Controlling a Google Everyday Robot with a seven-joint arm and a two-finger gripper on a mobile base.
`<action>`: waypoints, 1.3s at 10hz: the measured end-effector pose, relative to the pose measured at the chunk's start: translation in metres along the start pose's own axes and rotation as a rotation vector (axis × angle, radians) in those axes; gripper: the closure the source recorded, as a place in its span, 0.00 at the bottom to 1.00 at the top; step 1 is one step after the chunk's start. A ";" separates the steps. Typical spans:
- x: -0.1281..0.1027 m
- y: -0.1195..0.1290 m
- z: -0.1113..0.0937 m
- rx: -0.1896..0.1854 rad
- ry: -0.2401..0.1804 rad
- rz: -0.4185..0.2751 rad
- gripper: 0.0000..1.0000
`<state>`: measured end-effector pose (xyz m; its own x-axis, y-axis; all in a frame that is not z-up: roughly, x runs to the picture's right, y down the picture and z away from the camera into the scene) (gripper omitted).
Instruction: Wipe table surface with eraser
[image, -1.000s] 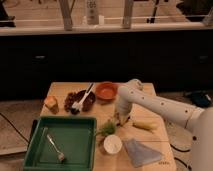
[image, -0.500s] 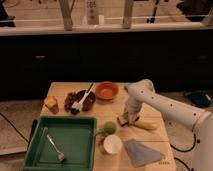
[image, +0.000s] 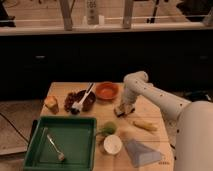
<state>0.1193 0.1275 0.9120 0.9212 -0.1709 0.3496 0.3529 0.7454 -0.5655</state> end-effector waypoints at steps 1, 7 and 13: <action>-0.016 -0.006 -0.003 0.011 -0.009 -0.028 1.00; -0.061 0.048 0.004 -0.006 -0.043 -0.148 1.00; 0.010 0.078 -0.002 -0.011 -0.021 -0.025 1.00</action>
<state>0.1559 0.1824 0.8696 0.9085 -0.1756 0.3791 0.3774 0.7340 -0.5646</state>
